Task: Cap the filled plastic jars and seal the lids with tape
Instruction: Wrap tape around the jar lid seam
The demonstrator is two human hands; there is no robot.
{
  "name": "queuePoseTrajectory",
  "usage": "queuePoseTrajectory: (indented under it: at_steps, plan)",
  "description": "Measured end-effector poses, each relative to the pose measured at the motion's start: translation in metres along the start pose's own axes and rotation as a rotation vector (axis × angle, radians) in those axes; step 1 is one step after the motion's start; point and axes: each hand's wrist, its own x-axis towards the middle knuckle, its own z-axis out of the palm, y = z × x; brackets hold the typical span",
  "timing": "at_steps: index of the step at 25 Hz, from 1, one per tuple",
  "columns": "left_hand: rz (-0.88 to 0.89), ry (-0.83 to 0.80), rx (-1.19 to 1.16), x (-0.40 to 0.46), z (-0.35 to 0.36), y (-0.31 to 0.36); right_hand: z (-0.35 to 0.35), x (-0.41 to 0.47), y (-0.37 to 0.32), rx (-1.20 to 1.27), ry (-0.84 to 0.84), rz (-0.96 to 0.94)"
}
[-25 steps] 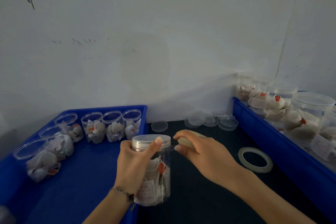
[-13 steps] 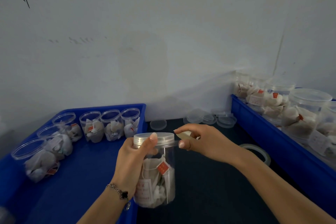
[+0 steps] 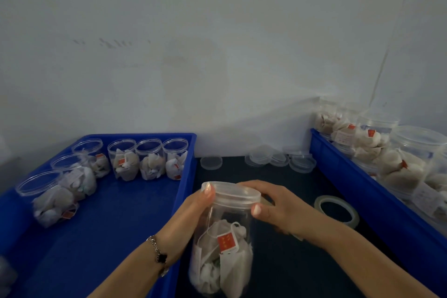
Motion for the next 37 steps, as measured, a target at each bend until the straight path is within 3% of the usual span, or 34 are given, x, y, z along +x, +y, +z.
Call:
queuePoseTrajectory:
  at_steps: [2, 6, 10, 12, 15, 17, 19, 23, 26, 28, 32, 37]
  plan:
    - [0.013, 0.159, 0.006, 0.006, 0.007, 0.007, 0.005, -0.001, 0.0, 0.073, 0.081, 0.028]
    - [0.309, 0.231, 0.114, -0.001, -0.01, -0.009, 0.014, 0.003, -0.003, 0.223, 0.25, 0.114]
    - [0.316, 0.01, 0.289, -0.003, 0.003, -0.014, 0.028, 0.012, -0.007, 0.319, 0.435, 0.224]
    - [0.346, 0.056, 0.387, 0.0, 0.008, -0.021, 0.035, 0.012, -0.007, 0.27, 0.401, 0.238]
    - [0.43, 0.243, 0.423, 0.001, 0.006, -0.023, 0.032, 0.01, -0.011, 0.23, 0.187, 0.246]
    - [0.454, 0.282, 0.435, 0.001, 0.001, -0.021, 0.023, 0.005, -0.01, 0.129, 0.046, 0.214]
    - [0.445, 0.301, 0.413, 0.001, -0.007, -0.015, 0.016, -0.006, -0.01, -0.005, 0.01, 0.17]
    - [0.448, 0.259, 0.348, -0.003, -0.014, -0.001, 0.002, -0.03, -0.026, -0.237, 0.149, 0.066]
    - [0.415, 0.152, 0.248, -0.007, -0.012, 0.006, -0.014, -0.035, -0.037, -0.596, 0.216, -0.018]
    - [0.368, 0.165, 0.195, -0.009, -0.012, 0.01, -0.023, -0.033, -0.04, -0.789, 0.281, -0.064]
    - [0.338, 0.196, 0.099, -0.014, -0.014, 0.02, -0.026, -0.019, -0.038, -0.835, 0.316, -0.086]
    - [0.233, 0.076, -0.097, -0.017, -0.015, 0.022, -0.027, 0.0, -0.027, -0.842, 0.317, -0.093]
